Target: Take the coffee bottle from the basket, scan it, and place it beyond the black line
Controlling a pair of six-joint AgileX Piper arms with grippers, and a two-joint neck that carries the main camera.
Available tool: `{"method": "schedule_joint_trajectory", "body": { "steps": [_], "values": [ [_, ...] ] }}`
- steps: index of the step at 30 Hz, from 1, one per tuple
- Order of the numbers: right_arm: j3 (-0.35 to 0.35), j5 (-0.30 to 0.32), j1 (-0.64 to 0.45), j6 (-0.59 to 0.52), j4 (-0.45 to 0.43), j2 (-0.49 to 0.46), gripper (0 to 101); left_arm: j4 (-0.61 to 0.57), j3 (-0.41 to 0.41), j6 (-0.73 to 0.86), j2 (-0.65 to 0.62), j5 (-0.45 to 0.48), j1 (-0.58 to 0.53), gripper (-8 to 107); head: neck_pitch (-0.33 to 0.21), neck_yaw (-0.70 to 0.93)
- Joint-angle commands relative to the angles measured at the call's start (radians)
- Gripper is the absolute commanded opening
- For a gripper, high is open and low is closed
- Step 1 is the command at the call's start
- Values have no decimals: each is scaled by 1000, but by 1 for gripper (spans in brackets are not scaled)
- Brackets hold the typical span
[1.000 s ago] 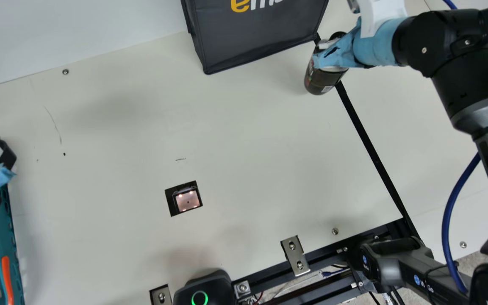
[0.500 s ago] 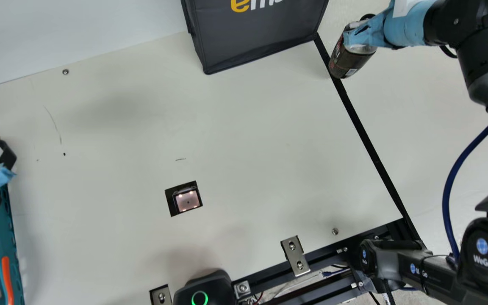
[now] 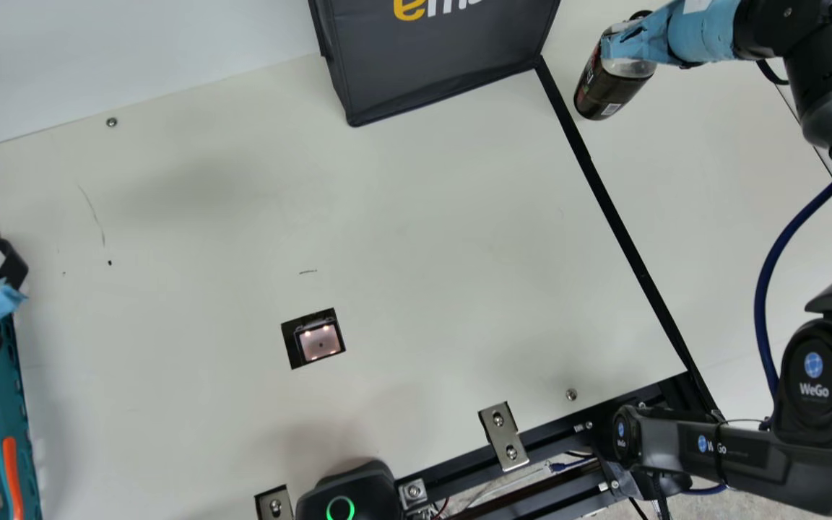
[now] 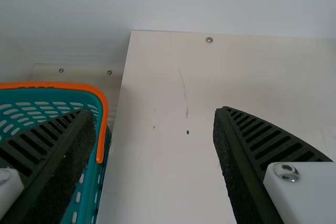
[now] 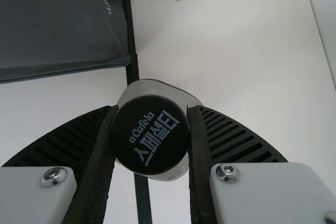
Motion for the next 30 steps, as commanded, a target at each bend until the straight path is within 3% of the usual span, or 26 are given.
{"method": "schedule_joint_trajectory", "body": {
  "steps": [1, 30],
  "values": [
    [2, -3, -5, -3, -2, 4, 0, 0, 0, 0, 0, 0, 0, 90, -26, -2],
    [34, -95, -39, -31, -12, 59, 0, 0, 0, 0, 0, 0, 0, 90, -26, -2]
  ]
}}
